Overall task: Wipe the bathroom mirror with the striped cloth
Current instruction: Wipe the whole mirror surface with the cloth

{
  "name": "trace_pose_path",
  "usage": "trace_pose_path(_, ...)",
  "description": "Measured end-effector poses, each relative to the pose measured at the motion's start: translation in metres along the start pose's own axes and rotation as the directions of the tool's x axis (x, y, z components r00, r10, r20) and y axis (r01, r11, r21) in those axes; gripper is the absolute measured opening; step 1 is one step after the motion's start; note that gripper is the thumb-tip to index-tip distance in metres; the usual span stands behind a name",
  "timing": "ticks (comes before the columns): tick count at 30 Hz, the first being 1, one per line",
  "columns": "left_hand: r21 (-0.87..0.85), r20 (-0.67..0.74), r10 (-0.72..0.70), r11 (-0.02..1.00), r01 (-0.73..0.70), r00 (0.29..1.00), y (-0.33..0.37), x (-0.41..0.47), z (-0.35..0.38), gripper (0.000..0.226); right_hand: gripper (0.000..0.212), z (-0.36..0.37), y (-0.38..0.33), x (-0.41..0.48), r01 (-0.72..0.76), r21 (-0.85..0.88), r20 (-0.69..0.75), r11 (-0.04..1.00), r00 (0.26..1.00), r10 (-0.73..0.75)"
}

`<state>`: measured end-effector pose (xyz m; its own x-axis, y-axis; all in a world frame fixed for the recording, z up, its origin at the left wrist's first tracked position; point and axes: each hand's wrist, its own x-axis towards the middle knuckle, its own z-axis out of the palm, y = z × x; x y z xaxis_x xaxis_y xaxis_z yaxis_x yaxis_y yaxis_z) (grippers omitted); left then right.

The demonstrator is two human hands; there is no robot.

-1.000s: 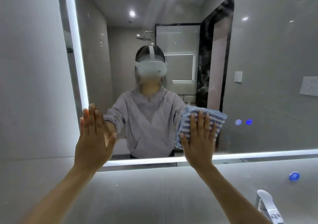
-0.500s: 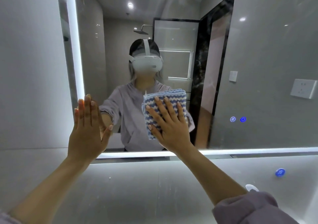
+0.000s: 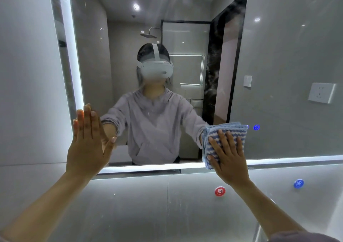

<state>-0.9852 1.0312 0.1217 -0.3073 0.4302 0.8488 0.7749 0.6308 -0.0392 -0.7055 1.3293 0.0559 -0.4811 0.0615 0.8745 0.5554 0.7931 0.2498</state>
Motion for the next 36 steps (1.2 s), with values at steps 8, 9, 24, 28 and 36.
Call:
trace_pose_path(8,0.012,0.010,0.001,1.000,-0.001,1.000,-0.001,0.000,0.001,0.083,0.059,0.000,-0.006,-0.007,-0.088,-0.011,0.021,0.996,0.996,0.088)
trace_pose_path(9,0.010,0.004,0.003,1.000,-0.003,1.000,-0.001,0.000,0.001,0.083,0.059,0.000,-0.011,-0.005,-0.106,-0.003,0.015,0.994,0.994,0.106)
trace_pose_path(24,-0.020,0.028,-0.010,1.000,0.010,1.000,0.001,-0.001,-0.005,0.083,0.054,-0.016,-0.166,0.126,0.153,0.040,-0.012,0.987,0.988,-0.152)
trace_pose_path(28,-0.033,0.022,-0.012,0.999,0.013,1.000,0.002,-0.001,-0.008,0.082,0.053,-0.019,-0.172,0.136,0.182,0.038,-0.029,0.983,0.983,-0.181)
trace_pose_path(36,-0.032,0.023,-0.007,0.999,0.007,1.000,0.001,-0.002,-0.006,0.082,0.053,-0.029,-0.133,0.139,0.256,0.000,-0.032,0.967,0.966,-0.256)
